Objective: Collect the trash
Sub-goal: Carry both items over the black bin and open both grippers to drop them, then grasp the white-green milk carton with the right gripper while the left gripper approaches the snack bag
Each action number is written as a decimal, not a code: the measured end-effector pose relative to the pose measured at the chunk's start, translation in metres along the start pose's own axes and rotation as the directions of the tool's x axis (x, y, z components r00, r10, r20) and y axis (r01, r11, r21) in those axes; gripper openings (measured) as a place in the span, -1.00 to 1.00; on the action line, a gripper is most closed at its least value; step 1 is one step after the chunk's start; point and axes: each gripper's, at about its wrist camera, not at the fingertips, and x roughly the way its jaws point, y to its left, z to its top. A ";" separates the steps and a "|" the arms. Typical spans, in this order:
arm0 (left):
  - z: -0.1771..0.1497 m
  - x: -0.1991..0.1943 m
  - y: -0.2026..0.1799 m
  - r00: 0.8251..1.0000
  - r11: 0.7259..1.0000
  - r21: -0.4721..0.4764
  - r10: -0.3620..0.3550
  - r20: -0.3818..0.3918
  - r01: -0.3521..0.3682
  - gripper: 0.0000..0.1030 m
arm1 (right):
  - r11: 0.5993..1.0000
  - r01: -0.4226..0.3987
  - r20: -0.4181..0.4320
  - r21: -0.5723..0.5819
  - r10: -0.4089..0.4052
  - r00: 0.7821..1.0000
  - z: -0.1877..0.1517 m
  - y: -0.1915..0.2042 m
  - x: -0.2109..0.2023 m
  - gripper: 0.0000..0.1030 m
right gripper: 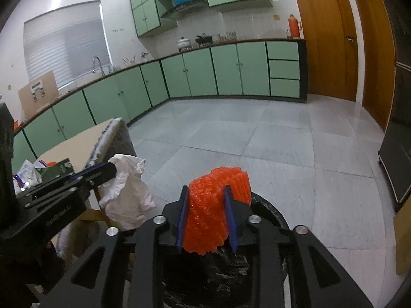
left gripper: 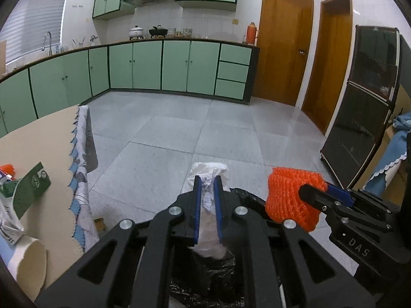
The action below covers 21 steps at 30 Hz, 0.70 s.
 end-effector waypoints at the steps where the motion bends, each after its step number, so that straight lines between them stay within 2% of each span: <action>1: 0.006 0.006 -0.003 1.000 1.000 -0.001 0.004 -0.004 -0.004 -0.73 | 1.000 0.003 -0.001 0.004 -0.003 1.000 -0.001 -0.002 0.001 -0.41; 3: 0.010 0.010 -0.005 1.000 1.000 -0.014 0.003 -0.006 -0.003 -0.36 | 1.000 0.011 -0.002 0.009 -0.011 1.000 -0.002 -0.003 0.000 -0.30; 5: 0.010 0.004 -0.004 1.000 1.000 -0.030 -0.002 0.002 0.002 -0.26 | 1.000 0.018 0.002 0.017 -0.018 1.000 0.000 -0.005 0.000 -0.10; 7: 0.014 0.000 -0.002 1.000 0.999 -0.035 -0.003 0.009 0.004 -0.20 | 0.999 0.025 0.013 0.023 -0.026 1.000 0.000 -0.006 -0.005 -0.05; 12: 0.024 -0.027 0.007 0.997 0.999 -0.045 0.015 0.069 -0.012 0.03 | 0.999 0.033 0.044 0.020 -0.033 0.998 0.005 0.000 -0.018 0.31; 13: 0.025 -0.036 0.008 0.996 0.999 -0.046 0.023 0.083 -0.019 0.07 | 0.999 0.034 0.055 0.019 -0.035 0.998 0.007 0.003 -0.022 0.45; 17: 0.026 -0.081 0.028 0.984 0.994 -0.067 0.091 0.151 -0.082 0.26 | 1.000 0.016 0.112 0.006 -0.017 0.994 0.018 0.023 -0.038 0.63; 21: 0.021 -0.125 0.061 0.961 0.978 -0.096 0.200 0.192 -0.185 0.35 | 0.999 -0.033 0.157 -0.036 0.039 0.987 0.027 0.061 -0.048 0.68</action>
